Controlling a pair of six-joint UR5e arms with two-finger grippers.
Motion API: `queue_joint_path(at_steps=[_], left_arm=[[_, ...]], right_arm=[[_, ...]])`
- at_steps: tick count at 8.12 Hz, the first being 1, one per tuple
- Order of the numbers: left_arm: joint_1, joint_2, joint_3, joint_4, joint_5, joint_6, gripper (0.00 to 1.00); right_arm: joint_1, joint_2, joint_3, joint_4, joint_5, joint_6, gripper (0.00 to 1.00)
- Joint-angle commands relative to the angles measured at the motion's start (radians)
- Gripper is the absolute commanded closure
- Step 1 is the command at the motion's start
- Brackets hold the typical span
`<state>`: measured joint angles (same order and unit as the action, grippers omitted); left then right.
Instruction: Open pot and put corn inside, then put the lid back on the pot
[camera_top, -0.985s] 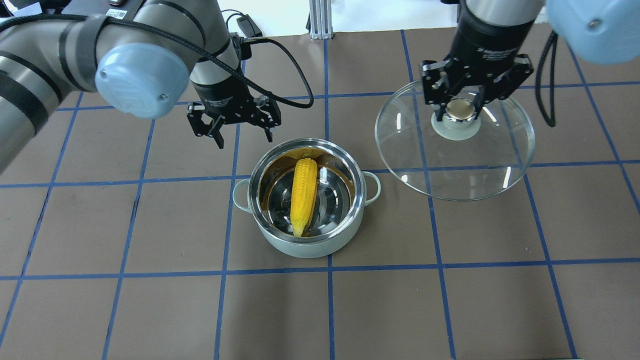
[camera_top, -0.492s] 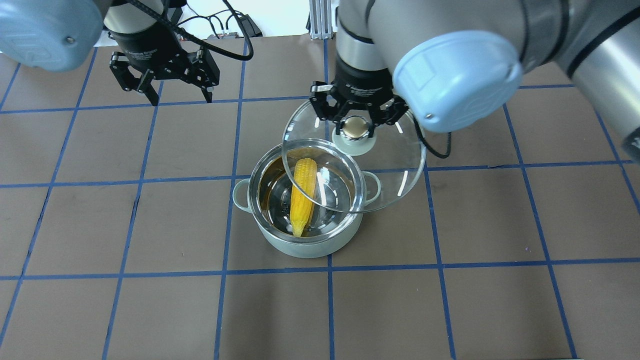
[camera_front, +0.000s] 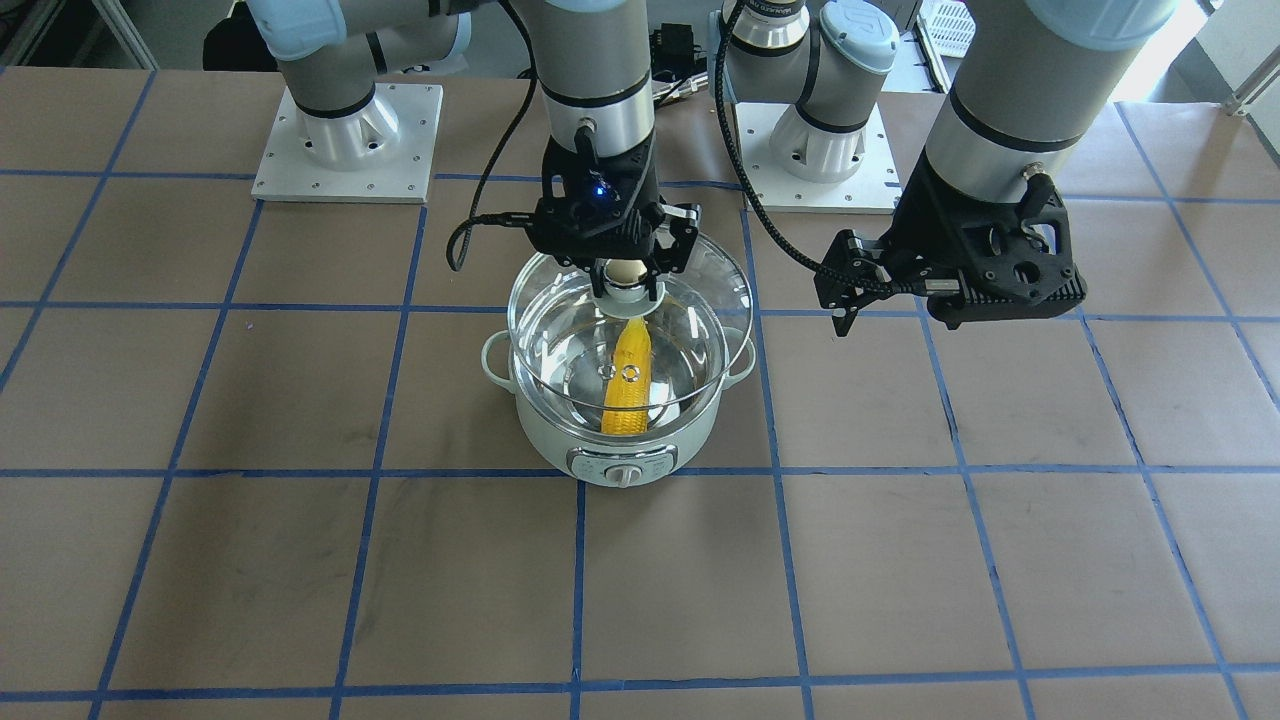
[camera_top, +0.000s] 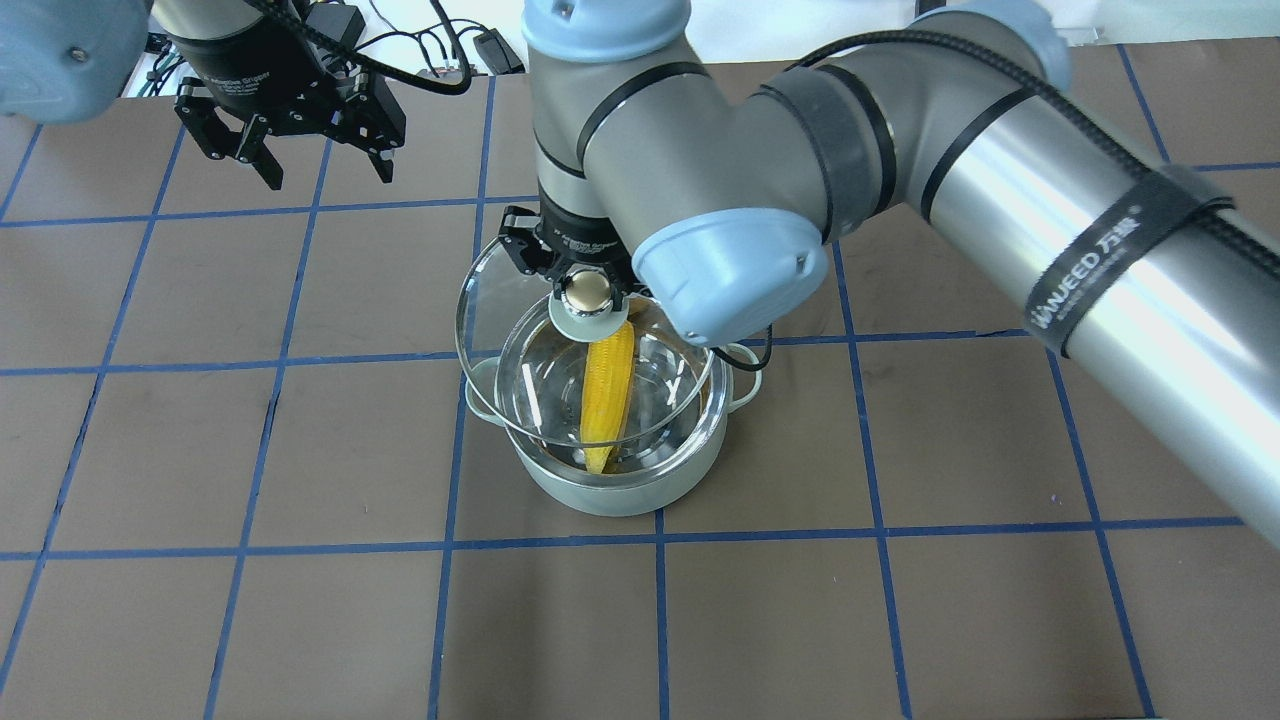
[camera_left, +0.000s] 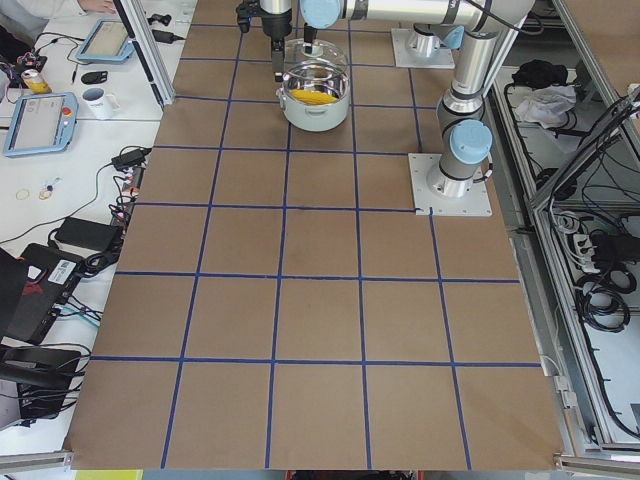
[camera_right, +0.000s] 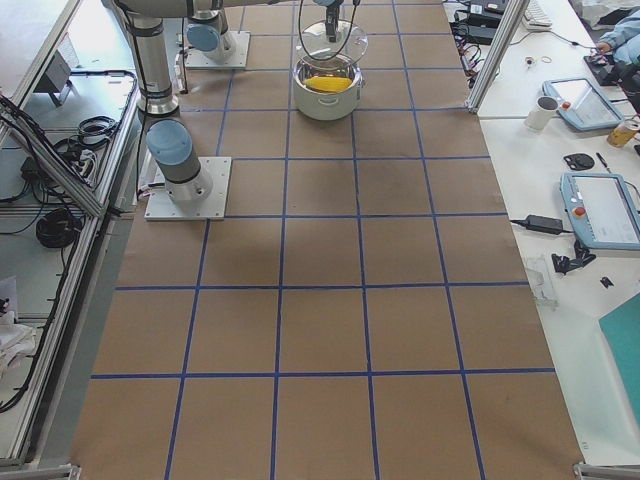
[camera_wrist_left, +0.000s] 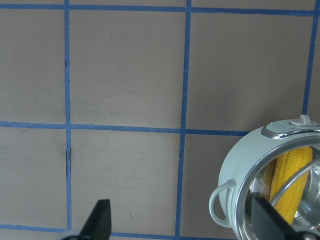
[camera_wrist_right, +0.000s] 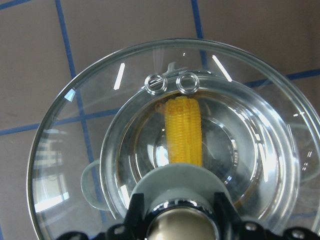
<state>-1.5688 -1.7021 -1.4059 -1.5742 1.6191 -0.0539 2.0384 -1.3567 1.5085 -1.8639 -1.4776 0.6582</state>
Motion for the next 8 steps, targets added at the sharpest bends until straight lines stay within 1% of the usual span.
queue_joint_path(at_steps=[1, 2, 4, 5, 8], left_arm=[[0.001, 0.006, -0.001, 0.009, -0.001, -0.003, 0.0], [0.0, 0.006, -0.002, 0.038, -0.004, -0.004, 0.0], [0.0, 0.004, -0.011, 0.048, -0.001, -0.007, 0.0], [-0.002, 0.004, -0.012, 0.048, -0.002, -0.009, 0.0], [-0.011, 0.051, -0.019, 0.048, -0.004, -0.012, 0.0]], right_arm=[[0.023, 0.044, 0.036, -0.07, 0.03, 0.015, 1.0], [0.022, 0.047, 0.039, -0.067, 0.023, -0.036, 1.0], [0.017, 0.048, 0.044, -0.069, 0.02, -0.046, 1.0], [0.016, 0.05, 0.05, -0.051, 0.017, -0.049, 1.0], [0.003, 0.05, 0.068, -0.04, -0.003, -0.048, 1.0]])
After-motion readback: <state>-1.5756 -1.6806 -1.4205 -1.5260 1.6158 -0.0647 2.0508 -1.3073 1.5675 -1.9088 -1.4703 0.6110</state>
